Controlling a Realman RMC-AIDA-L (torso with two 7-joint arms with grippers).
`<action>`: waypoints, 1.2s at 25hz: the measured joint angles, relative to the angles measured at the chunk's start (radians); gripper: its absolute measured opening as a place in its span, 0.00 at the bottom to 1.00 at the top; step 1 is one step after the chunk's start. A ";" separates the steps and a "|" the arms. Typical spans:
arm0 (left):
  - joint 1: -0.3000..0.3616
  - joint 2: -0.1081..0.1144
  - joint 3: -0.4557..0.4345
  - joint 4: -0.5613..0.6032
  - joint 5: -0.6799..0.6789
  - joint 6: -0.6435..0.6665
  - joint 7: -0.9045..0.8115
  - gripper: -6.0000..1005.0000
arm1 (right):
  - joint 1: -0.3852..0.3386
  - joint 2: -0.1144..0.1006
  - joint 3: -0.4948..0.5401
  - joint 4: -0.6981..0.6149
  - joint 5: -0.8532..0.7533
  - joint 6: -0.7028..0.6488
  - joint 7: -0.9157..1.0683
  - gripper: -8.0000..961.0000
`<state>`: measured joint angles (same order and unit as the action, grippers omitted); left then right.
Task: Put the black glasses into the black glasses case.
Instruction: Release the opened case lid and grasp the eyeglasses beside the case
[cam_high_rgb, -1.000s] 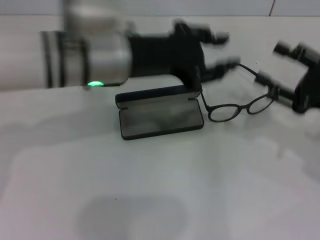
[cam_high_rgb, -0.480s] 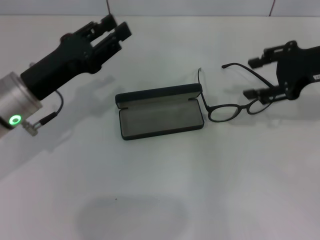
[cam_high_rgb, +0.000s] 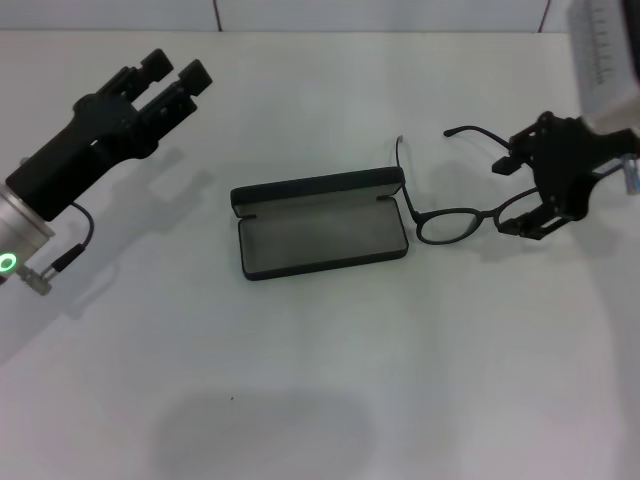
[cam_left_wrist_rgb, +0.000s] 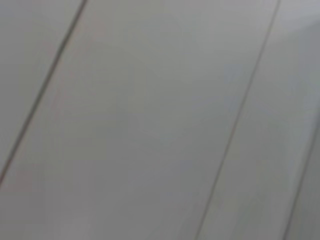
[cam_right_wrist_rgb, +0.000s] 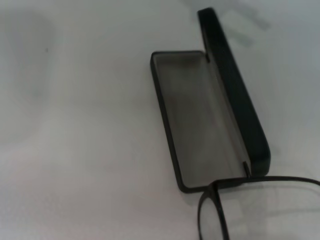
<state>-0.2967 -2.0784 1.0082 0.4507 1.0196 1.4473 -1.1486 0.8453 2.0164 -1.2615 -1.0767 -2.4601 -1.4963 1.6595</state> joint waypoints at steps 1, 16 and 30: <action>0.003 -0.001 -0.005 0.000 0.000 0.000 0.001 0.69 | 0.007 0.000 -0.015 0.003 -0.006 0.008 0.006 0.60; -0.008 -0.002 -0.009 -0.022 0.001 -0.002 0.027 0.72 | 0.087 0.011 -0.327 0.167 -0.056 0.271 0.080 0.58; -0.031 -0.003 -0.004 -0.054 0.000 -0.013 0.044 0.71 | 0.103 0.011 -0.411 0.250 -0.018 0.373 0.099 0.55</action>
<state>-0.3277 -2.0818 1.0037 0.3969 1.0196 1.4341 -1.1044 0.9485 2.0278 -1.6728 -0.8266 -2.4777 -1.1235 1.7584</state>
